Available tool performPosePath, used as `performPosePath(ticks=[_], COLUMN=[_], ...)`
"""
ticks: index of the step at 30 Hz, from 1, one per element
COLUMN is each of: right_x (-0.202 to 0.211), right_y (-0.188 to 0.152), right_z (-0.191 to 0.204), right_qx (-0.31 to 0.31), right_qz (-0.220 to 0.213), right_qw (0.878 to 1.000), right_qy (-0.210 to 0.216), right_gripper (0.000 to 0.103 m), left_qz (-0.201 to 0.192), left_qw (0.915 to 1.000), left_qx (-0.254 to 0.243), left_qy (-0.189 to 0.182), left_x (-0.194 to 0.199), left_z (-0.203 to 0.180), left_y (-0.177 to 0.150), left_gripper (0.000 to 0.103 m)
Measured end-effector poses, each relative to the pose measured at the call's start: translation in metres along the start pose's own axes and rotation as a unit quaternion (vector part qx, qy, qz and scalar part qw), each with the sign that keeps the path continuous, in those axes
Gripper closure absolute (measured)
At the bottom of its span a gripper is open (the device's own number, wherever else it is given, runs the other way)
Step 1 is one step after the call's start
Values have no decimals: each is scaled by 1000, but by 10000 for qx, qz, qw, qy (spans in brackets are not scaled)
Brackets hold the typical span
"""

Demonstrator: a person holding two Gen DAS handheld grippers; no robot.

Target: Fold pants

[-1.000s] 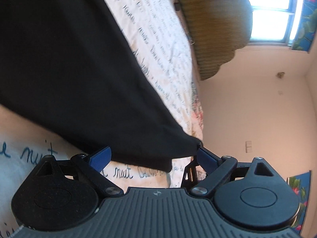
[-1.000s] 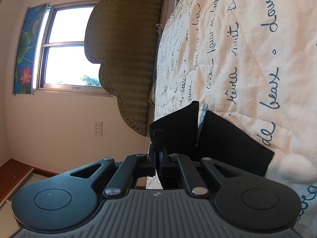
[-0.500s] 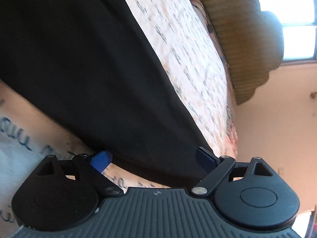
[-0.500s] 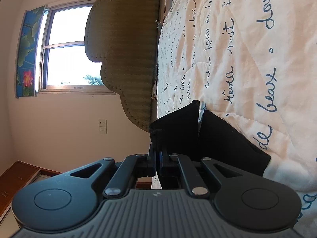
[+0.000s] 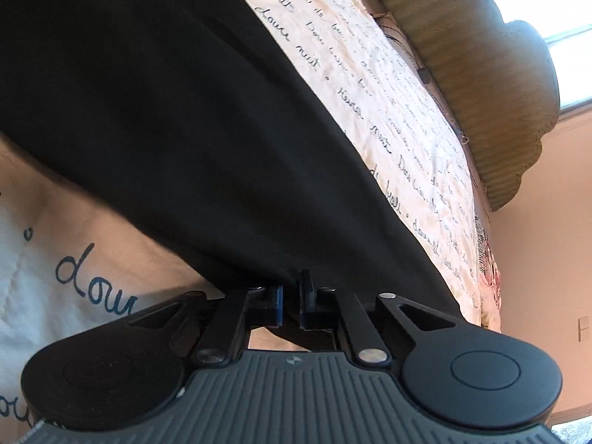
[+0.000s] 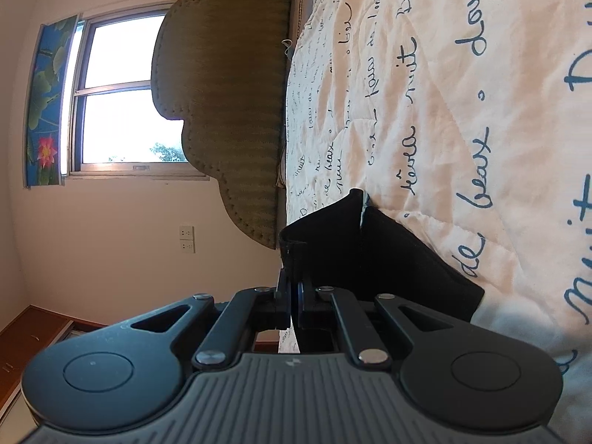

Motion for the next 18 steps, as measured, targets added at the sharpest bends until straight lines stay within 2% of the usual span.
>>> performPosePath(ticks=[3,6,7,9,12,14,16,18], right_x=[11,15,12,12,14,19,30,48], right_y=[-1,-2,-1,0,-2,1,5,11], right_z=[-5,-34,-50,-55,-45,-47,-46,-37], right_qx=[47,-6,-165,-186,50,32,22,399], right_qz=[-41,-45,-9,-1,-17,-41,-170,-625], right_qw=[10000,9992,9981,9983,9980,9968,9964,9923], right_qy=[-41,-407,-590,-550,-629,-793,-830,-992], right_gripper=[100,100,100,100,97,95,94,93], left_qz=[-53,210,189,192,459,659,758,825], left_qw=[9997,9990,9992,9988,9981,9967,9956,9934], left_qx=[-227,-366,-326,-455,-354,-285,-382,-694], left_qy=[-39,145,126,74,-190,-392,-402,-390], left_x=[9,-5,-5,-2,-3,6,21,40], left_z=[-11,5,9,5,0,0,2,5], left_y=[-2,-5,-3,-4,-6,-8,-10,-16], left_gripper=[94,92,90,89,77,57,46,46])
Point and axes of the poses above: each gripper's, at about its wrist camera, not at the fingertips, and x roughly against the way its jaws point, z to its left, y to its top, the point moved 10 cm from there along -x, roughly the way its jaws point, and after that the axes turned 9 degrees about -y, right-handed, at the moved point
